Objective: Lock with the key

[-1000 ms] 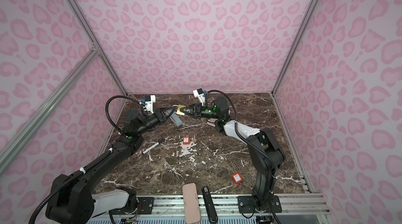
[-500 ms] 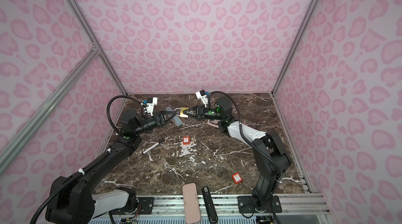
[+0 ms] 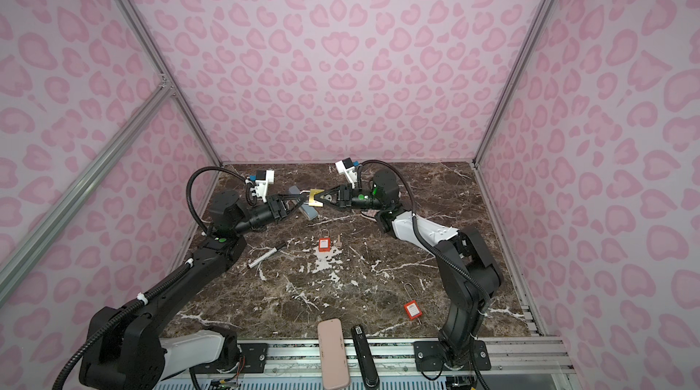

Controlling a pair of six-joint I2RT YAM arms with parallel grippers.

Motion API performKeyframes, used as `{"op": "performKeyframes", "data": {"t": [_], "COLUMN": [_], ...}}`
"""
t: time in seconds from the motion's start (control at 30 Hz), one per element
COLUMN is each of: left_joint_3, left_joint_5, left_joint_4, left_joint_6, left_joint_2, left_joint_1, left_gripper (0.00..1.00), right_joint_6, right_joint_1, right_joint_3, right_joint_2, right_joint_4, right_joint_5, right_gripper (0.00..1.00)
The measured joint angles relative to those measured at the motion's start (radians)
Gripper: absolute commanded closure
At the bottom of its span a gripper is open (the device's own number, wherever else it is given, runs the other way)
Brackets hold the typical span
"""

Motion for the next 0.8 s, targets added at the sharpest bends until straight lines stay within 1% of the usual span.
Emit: {"op": "performKeyframes", "data": {"t": [0.07,0.1,0.17,0.37,0.57,0.8], "left_joint_3": [0.0,0.0,-0.001,-0.003,-0.004,-0.003], "left_joint_5": [0.002,0.006,0.005,0.004,0.004,0.001], "left_joint_4": [0.004,0.011,0.006,0.004,0.003,0.004], "left_joint_6": [-0.013,-0.007,0.002,0.003,0.005,0.003], "left_joint_2": [0.0,0.0,0.0,0.0,0.0,0.0], "left_joint_1": [0.0,0.0,-0.002,-0.002,-0.002,-0.001], "left_gripper": [0.97,0.97,0.97,0.97,0.97,0.97], "right_joint_6": [-0.002,0.007,0.013,0.028,0.072,0.082], "right_joint_1": [0.0,0.0,-0.001,-0.014,-0.033,-0.045], "right_joint_3": [0.0,0.0,0.0,-0.019,-0.054,-0.075], "right_joint_2": [0.002,0.002,0.003,0.003,0.003,-0.004], "right_joint_4": [0.005,0.0,-0.002,0.027,0.089,0.115], "right_joint_5": [-0.002,0.003,0.005,0.005,0.005,0.005], "right_gripper": [0.67,0.62,0.58,0.57,0.61,0.67]}}
